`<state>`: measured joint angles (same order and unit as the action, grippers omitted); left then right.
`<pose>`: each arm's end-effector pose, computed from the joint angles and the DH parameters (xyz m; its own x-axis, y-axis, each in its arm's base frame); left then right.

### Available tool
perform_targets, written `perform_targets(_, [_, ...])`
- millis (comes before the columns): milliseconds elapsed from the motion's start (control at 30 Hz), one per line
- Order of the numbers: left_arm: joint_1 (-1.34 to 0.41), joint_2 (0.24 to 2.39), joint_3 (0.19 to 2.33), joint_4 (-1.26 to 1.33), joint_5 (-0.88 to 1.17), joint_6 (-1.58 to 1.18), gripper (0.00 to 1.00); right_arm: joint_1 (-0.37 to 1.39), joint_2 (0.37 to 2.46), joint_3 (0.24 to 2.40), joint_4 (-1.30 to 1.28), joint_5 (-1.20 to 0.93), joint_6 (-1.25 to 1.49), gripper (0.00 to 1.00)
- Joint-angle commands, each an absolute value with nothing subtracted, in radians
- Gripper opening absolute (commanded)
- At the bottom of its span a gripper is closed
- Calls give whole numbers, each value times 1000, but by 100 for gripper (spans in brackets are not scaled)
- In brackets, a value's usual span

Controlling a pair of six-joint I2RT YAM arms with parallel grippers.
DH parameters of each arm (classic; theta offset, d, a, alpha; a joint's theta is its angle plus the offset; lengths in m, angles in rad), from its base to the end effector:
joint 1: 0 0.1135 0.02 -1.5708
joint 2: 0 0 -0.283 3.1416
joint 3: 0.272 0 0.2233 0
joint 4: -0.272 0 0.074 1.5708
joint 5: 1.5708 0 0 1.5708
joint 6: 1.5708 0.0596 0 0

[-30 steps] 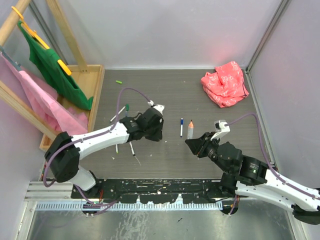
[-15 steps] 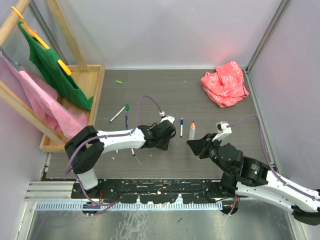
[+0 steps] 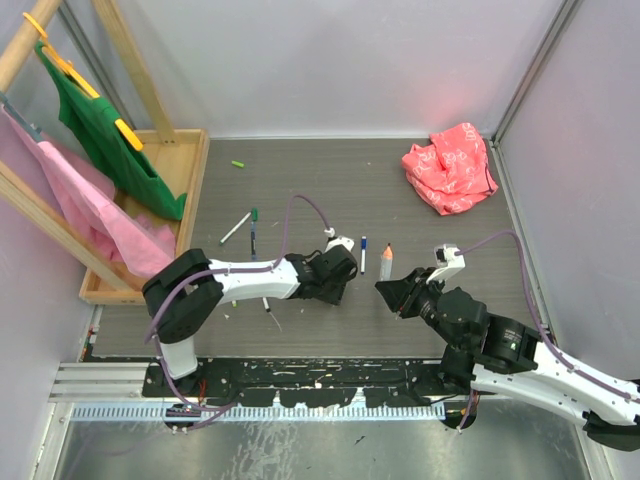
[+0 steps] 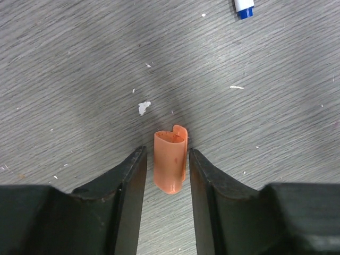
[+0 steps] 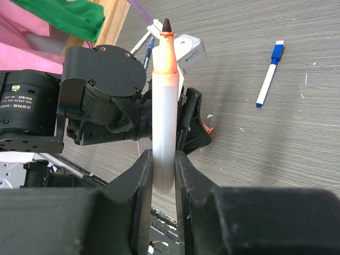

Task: Insert the pens into the pen caps
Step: Place the pen cap at the center of the board.

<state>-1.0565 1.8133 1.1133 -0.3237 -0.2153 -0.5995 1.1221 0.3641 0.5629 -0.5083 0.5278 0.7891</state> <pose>0.1881 -0.3071 0.1826 -0.7959 0.2882 -0.5324 0.4201 0.8962 -0.1429 0.0592 0.0537 0.2773 -0.4978 0.3794 -0.7799 -0.3080 0.7633 0.5679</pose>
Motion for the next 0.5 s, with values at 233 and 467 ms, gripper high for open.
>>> perform_targets(233, [-1062,1677,1143,-314,-265,-613,48,1121,353,577,-491,565,797,0])
perform_targets(467, [-1060,1408,1056,-296,-319,-626,52,1122,385,572,-436,530,776,0])
